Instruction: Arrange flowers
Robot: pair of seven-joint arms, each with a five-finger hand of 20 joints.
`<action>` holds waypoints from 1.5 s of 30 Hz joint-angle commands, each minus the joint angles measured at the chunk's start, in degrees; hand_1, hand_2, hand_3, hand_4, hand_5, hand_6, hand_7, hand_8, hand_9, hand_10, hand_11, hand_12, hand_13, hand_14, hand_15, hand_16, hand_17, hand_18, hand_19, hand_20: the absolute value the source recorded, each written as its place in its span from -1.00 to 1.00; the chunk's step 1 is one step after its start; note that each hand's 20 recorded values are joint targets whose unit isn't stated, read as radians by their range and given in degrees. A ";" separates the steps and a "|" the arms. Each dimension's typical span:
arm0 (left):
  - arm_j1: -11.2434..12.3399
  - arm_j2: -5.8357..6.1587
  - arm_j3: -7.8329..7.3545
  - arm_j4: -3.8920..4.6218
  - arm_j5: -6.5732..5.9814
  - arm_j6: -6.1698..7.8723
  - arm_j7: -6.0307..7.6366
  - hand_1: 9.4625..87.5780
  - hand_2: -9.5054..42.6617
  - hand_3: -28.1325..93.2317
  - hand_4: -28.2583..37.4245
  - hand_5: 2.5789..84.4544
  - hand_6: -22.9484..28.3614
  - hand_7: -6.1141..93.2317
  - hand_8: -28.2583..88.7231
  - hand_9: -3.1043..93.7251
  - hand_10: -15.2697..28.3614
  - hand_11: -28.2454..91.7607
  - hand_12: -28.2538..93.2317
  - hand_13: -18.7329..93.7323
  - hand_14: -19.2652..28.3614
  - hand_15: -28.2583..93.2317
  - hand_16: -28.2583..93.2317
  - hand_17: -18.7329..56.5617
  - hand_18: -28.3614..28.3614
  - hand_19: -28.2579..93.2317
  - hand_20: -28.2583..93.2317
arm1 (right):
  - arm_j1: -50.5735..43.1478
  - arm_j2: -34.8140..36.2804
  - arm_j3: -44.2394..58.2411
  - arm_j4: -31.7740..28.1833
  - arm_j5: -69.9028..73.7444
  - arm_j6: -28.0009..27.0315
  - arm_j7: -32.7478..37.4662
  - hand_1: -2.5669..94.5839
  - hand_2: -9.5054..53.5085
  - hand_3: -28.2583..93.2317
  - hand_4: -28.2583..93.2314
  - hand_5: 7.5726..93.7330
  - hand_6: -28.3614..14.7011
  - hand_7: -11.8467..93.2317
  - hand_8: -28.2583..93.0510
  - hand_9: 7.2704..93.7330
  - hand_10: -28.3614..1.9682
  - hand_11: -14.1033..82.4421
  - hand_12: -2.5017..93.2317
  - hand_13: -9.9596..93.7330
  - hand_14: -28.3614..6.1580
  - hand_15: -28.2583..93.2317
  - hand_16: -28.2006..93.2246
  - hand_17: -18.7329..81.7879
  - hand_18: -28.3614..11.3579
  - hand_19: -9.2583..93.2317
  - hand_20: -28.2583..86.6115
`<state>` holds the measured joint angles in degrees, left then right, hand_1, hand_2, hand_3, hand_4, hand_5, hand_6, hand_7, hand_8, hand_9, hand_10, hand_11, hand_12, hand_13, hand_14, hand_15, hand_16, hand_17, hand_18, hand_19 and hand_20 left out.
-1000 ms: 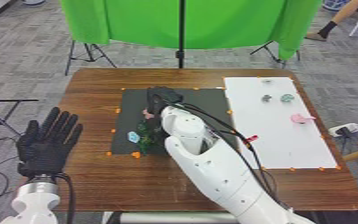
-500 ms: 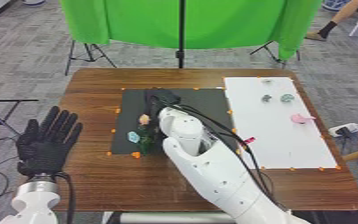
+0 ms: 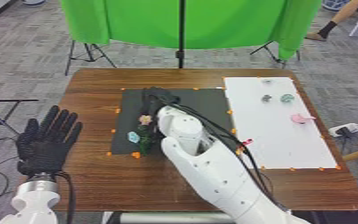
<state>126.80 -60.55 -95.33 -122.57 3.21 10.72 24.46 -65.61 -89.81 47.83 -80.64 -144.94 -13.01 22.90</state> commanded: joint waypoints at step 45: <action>4.85 -4.98 -2.98 -0.55 2.77 0.33 -0.94 -0.53 -0.22 0.75 -1.00 0.06 0.26 -0.69 -0.68 -0.08 0.41 -0.23 -0.40 -0.11 0.49 -0.02 -0.65 -0.69 0.50 0.06 -0.34 | -23.40 35.31 41.27 -23.60 11.23 -10.47 16.03 -0.02 -1.00 0.78 -1.00 -0.04 0.07 -0.57 -0.72 -0.14 -0.19 -0.54 -0.66 0.26 -0.16 0.51 -0.30 -0.05 -0.79 0.92 0.07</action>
<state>130.78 -64.94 -98.81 -123.24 5.54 10.56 23.59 -86.14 -56.05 86.25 -101.00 -136.61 -21.52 38.02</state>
